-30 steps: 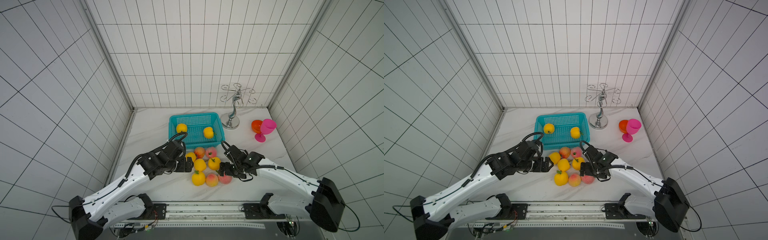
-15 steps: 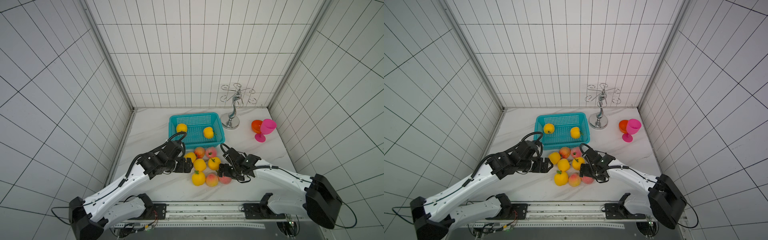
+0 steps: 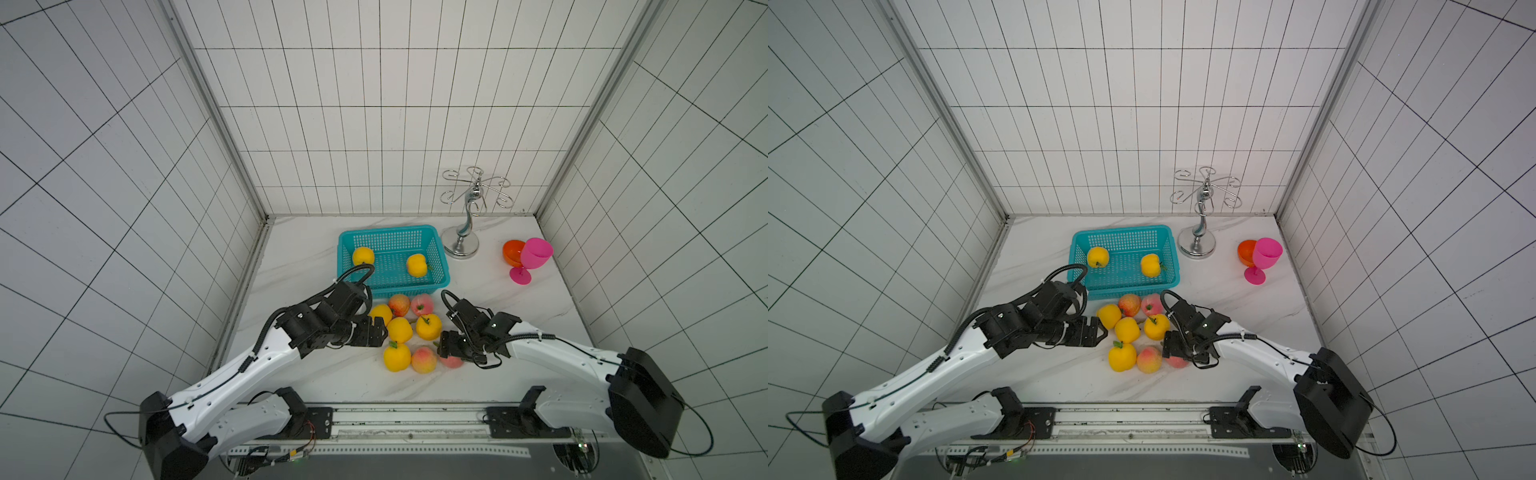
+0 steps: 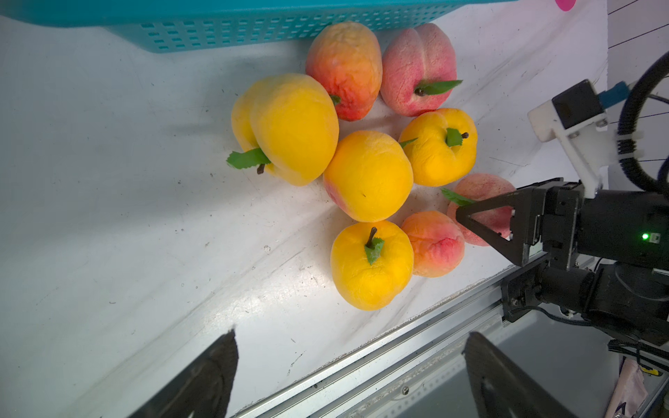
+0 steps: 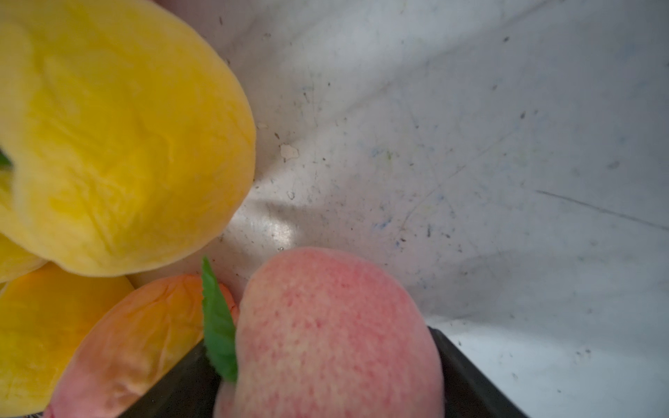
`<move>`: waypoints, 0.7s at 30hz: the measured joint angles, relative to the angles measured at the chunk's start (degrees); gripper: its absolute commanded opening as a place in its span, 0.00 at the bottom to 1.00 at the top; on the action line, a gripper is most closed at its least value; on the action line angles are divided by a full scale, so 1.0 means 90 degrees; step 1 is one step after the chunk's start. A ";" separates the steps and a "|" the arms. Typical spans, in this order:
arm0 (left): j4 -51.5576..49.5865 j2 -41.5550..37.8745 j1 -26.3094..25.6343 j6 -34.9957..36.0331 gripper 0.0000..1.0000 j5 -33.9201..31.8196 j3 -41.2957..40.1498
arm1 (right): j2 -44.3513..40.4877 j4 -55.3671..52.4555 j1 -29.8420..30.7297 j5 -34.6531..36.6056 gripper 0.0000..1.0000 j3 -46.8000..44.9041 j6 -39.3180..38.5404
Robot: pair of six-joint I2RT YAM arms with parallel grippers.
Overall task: Put the peaches into the basket
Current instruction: Pick up the peach from the center of the board.
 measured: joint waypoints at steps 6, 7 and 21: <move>-0.0002 -0.0100 0.0000 -0.0049 0.95 -0.0005 -0.0117 | -0.0015 0.0066 0.0000 -0.0032 0.70 -0.0012 -0.0015; -0.0002 -0.0119 0.0000 -0.0058 0.95 -0.0005 -0.0136 | -0.0029 0.0061 0.0000 -0.0029 0.70 -0.0012 -0.0017; 0.0007 -0.0129 0.0007 -0.0146 0.96 -0.0124 -0.0146 | -0.0284 -0.1144 0.0000 0.0406 0.70 0.0947 -0.0629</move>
